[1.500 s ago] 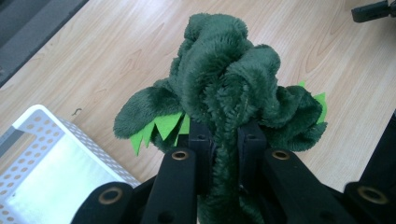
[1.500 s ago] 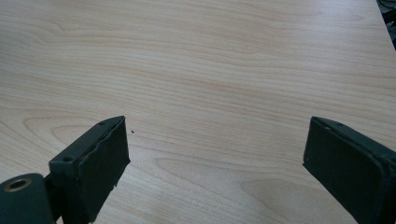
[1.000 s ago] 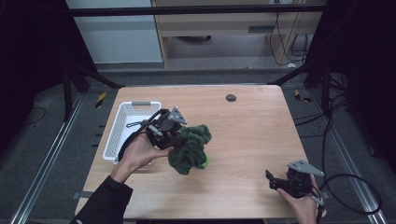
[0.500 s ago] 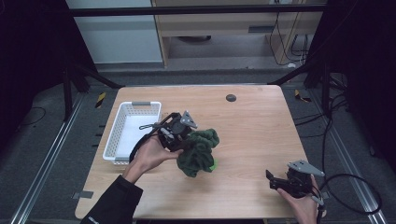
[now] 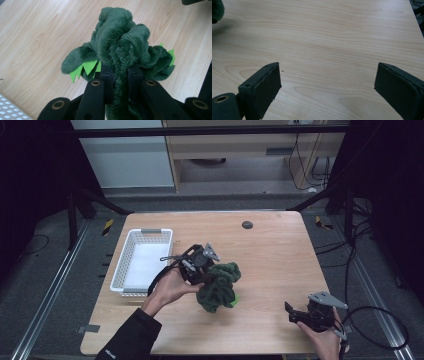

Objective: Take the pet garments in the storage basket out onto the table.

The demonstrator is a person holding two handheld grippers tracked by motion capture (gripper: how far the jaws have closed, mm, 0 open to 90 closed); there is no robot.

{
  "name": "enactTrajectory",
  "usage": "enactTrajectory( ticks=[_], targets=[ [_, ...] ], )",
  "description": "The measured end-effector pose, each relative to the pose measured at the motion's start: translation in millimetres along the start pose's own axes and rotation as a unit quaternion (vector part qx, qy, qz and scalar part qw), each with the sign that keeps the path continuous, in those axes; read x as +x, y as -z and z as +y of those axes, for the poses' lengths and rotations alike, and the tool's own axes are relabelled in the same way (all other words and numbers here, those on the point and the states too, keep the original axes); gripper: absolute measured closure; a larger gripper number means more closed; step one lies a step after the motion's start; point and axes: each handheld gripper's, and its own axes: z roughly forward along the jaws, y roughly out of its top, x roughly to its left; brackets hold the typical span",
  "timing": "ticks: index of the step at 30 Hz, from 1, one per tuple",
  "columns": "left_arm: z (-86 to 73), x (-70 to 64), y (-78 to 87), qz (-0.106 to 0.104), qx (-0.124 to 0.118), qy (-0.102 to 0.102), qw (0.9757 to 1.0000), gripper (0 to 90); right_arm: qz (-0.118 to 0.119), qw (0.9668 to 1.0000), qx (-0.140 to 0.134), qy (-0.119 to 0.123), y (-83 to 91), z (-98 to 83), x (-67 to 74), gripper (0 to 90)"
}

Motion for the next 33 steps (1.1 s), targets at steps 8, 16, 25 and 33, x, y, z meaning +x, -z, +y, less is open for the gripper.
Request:
enactTrajectory(
  ticks=[8, 16, 25, 33],
  targets=[
    [0.8, -2.4, -13.2, -0.007, 0.003, -0.003, 1.0000, 79.0, -0.001, 1.0000, 0.000, 0.002, -0.4, -0.2, -0.3, 7.0],
    [-2.5, -3.8, -25.5, -0.010, 0.011, -0.006, 0.9999, 77.7, 0.000, 1.0000, 0.001, 0.004, -0.8, -0.4, -0.1, 6.9],
    [-7.4, -5.9, -38.1, -0.018, 0.013, -0.004, 0.9998, 75.2, -0.001, 1.0000, 0.001, 0.006, -1.2, -0.6, -0.1, 6.8],
    [-13.2, -7.9, -48.5, -0.025, 0.008, -0.001, 0.9997, 72.4, 0.001, 1.0000, 0.003, 0.007, -1.6, -0.8, 0.3, 6.7]
  ],
)
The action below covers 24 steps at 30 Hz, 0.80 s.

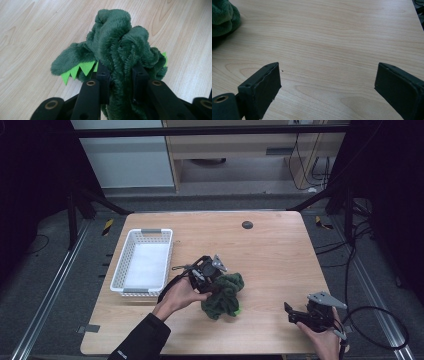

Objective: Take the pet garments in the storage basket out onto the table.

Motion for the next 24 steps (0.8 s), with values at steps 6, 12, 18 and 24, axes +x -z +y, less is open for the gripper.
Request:
enactTrajectory(
  ticks=[6, 12, 18, 24],
  targets=[
    [-5.1, -0.4, -6.9, -0.001, -0.002, 0.001, 1.0000, 68.0, 0.000, 1.0000, 0.001, -0.001, 0.0, -0.1, 0.0, 6.7],
    [-8.4, -1.8, -12.1, -0.002, -0.006, 0.001, 1.0000, 56.9, -0.001, 1.0000, 0.001, 0.000, -0.1, -0.2, 0.4, 6.7],
    [-10.8, -2.6, -17.1, -0.005, -0.004, 0.003, 1.0000, 49.4, -0.001, 1.0000, 0.001, 0.001, -0.2, -0.2, 0.0, 6.6],
    [-15.7, -2.7, -20.9, -0.009, -0.005, 0.005, 0.9999, 42.9, 0.001, 1.0000, 0.003, 0.000, -0.3, -0.4, 0.5, 6.6]
  ],
)
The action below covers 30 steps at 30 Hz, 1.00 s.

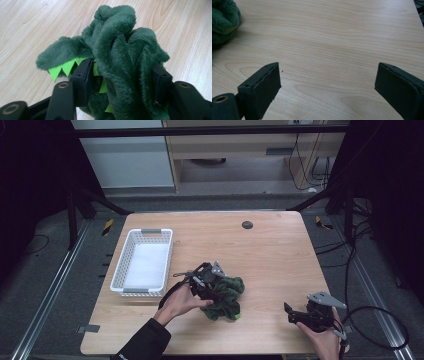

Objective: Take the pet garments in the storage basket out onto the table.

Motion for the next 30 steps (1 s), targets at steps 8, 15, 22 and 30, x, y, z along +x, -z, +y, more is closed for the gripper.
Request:
enactTrajectory(
  ticks=[8, 15, 22, 30],
  targets=[
    [-5.8, -0.5, 1.5, 0.002, -0.015, 0.002, 0.9999, 32.4, -0.001, 1.0000, 0.001, -0.001, -0.2, -0.3, -0.3, 6.6],
    [-12.2, -0.5, 9.3, 0.010, -0.042, 0.008, 0.9991, 23.4, 0.001, 1.0000, 0.002, -0.003, -0.4, -0.5, -0.2, 6.4],
    [-20.8, -1.8, 22.9, 0.014, -0.079, 0.022, 0.9965, 20.0, 0.000, 1.0000, 0.000, -0.003, -0.3, -0.7, -0.5, 6.2],
    [-38.6, -2.0, 37.7, 0.024, -0.132, 0.054, 0.9895, 20.4, -0.001, 1.0000, -0.002, -0.001, -0.8, -1.3, -0.9, 5.9]
  ],
)
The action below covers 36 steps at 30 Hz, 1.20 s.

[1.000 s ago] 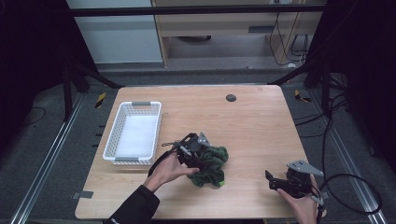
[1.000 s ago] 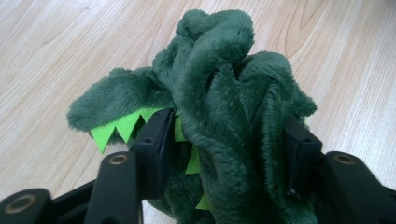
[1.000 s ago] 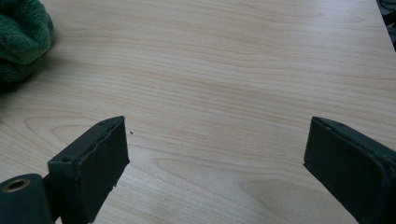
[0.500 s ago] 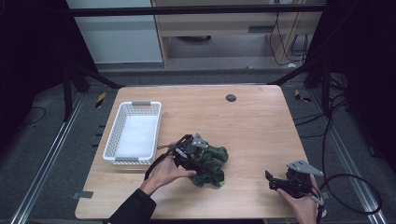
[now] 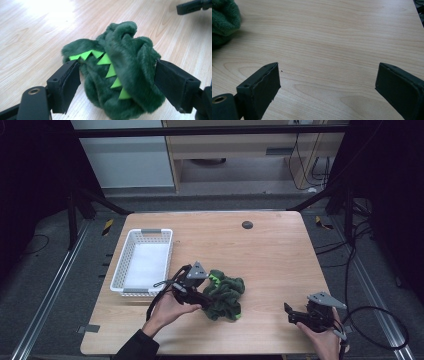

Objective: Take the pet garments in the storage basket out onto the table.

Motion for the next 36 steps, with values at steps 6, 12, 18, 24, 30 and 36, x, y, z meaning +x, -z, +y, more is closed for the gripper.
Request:
enactTrajectory(
  ticks=[6, 12, 18, 24, 30, 36],
  targets=[
    [-12.4, 1.4, 13.7, 0.017, -0.031, 0.019, 0.9992, 20.9, 0.000, 1.0000, 0.000, 0.001, -0.4, -0.4, 0.6, 5.8],
    [-25.0, 5.8, 26.3, 0.038, -0.049, 0.033, 0.9975, 21.5, 0.000, 1.0000, -0.001, 0.002, 0.0, -0.4, 0.5, 5.7],
    [-39.2, 10.0, 40.5, 0.063, -0.064, 0.046, 0.9949, 21.9, 0.001, 1.0000, -0.002, 0.004, 0.4, -0.3, 0.9, 5.6],
    [-58.0, 14.0, 51.3, 0.094, -0.070, 0.061, 0.9912, 21.8, 0.000, 1.0000, -0.003, 0.008, 0.6, -0.7, 1.5, 5.3],
    [-77.7, 19.9, 58.8, 0.112, -0.073, 0.083, 0.9876, 21.7, 0.000, 0.9999, -0.001, 0.010, 0.1, -1.9, 2.1, 5.0],
    [-94.8, 21.6, 68.3, 0.126, -0.082, 0.099, 0.9837, 21.8, -0.001, 0.9999, 0.000, 0.013, -0.5, -2.6, 2.5, 4.9]
  ],
)
